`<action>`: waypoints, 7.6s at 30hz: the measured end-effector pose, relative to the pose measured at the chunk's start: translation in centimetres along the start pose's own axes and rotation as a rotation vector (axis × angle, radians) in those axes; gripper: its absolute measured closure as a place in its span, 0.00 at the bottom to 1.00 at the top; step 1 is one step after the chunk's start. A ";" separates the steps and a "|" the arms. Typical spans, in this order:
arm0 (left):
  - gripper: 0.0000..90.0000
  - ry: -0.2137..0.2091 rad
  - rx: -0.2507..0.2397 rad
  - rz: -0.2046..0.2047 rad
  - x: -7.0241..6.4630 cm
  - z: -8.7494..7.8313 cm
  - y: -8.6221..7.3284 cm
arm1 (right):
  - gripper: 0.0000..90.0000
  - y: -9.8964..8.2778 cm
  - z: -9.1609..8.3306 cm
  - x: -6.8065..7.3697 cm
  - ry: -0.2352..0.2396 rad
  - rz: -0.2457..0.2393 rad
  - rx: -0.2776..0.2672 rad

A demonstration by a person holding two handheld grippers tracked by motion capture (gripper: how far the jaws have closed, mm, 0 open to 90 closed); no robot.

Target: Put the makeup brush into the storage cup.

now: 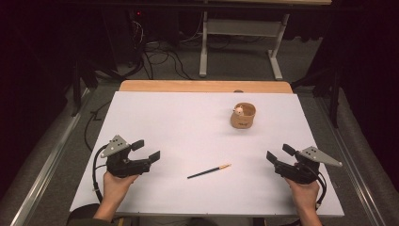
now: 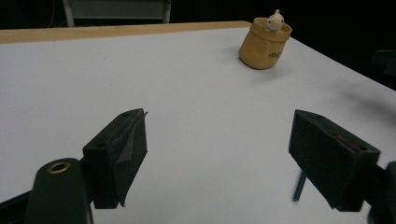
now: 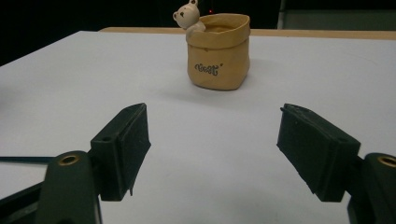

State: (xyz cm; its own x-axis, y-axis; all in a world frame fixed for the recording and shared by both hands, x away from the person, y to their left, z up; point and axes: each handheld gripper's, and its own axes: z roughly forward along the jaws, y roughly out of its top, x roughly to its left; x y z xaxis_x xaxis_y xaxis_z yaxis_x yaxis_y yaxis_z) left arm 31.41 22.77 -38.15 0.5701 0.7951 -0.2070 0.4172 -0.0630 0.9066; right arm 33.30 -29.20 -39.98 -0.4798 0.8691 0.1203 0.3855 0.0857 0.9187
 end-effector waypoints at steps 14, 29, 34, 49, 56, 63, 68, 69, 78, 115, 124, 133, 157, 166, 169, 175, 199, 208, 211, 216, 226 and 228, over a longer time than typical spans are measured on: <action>0.22 -0.055 0.053 0.085 -1.5 1.1 0.8 | 0.30 -0.1 0.1 0.0 0.005 0.009 0.008; 0.23 -0.106 0.044 0.106 -2.4 2.4 3.1 | 0.30 -0.1 0.3 -0.1 0.012 0.018 0.020; 0.22 -0.118 0.042 0.108 -2.7 2.8 3.3 | 0.30 -0.1 0.2 -0.2 0.014 0.016 0.020; 0.23 -0.146 -0.020 0.170 -4.4 4.2 3.8 | 0.30 -0.1 0.2 -0.2 0.012 0.022 0.025; 0.24 -0.163 -0.007 0.178 -5.1 5.2 4.0 | 0.31 -0.1 0.2 -0.2 0.014 0.020 0.031; 0.23 -0.205 -0.014 0.164 -5.7 6.3 4.2 | 0.31 -0.1 0.3 -0.2 0.016 0.022 0.039; 0.27 -0.235 0.021 0.165 -6.4 7.1 4.5 | 0.31 -0.1 0.3 -0.3 0.018 0.031 0.046; 0.27 -0.240 0.023 0.165 -6.5 7.3 4.5 | 0.31 -0.1 0.3 -0.3 0.018 0.028 0.045; 0.28 -0.266 0.037 0.181 -7.9 8.8 4.7 | 0.31 0.0 0.3 -0.3 0.021 0.029 0.047; 0.34 -0.375 0.150 0.217 -10.7 13.4 4.5 | 0.31 -0.1 0.4 -0.4 0.022 0.033 0.061; 0.35 -0.384 0.191 0.217 -10.5 13.7 4.5 | 0.31 -0.1 0.5 -0.4 0.022 0.035 0.067; 0.35 -0.356 0.219 0.246 -10.7 13.7 4.7 | 0.31 0.0 0.5 -0.4 0.024 0.037 0.065; 0.32 -0.313 0.367 0.312 -11.1 14.0 4.9 | 0.32 -0.1 0.5 -0.4 0.025 0.028 0.072; 0.32 -0.310 0.392 0.320 -11.1 14.0 4.9 | 0.32 0.0 0.5 -0.4 0.026 0.030 0.072; 0.33 -0.305 0.404 0.339 -11.2 14.0 4.9 | 0.32 0.0 0.5 -0.4 0.028 0.026 0.070; 0.33 -0.293 0.434 0.352 -11.4 14.2 4.9 | 0.32 0.0 0.5 -0.4 0.026 0.030 0.072; 0.33 -0.291 0.629 0.374 -11.7 15.3 4.8 | 0.32 -0.1 0.6 -0.3 0.028 0.033 0.080; 0.32 -0.273 0.674 0.382 -11.6 15.6 4.7 | 0.32 0.0 0.6 -0.4 0.031 0.035 0.079; 0.33 -0.271 0.683 0.380 -11.6 15.7 4.6 | 0.32 -0.1 0.6 -0.4 0.031 0.036 0.079; 0.34 -0.264 0.713 0.381 -11.7 16.0 4.5 | 0.32 -0.1 0.5 -0.4 0.030 0.036 0.080; 0.35 -0.251 0.736 0.392 -11.8 16.2 4.2 | 0.32 -0.1 0.5 -0.6 0.015 0.050 0.077; 0.36 -0.253 0.743 0.393 -11.9 16.3 4.1 | 0.32 -0.1 0.4 -0.6 0.011 0.057 0.079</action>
State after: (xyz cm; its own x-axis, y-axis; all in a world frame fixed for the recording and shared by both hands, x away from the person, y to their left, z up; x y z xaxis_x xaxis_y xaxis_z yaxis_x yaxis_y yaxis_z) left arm 37.91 3.21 -38.01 0.8727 0.4807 -0.0852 0.4600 -0.7511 0.4736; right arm 33.91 -29.52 -40.28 -0.4642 0.8681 0.1760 0.4732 0.0751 0.8777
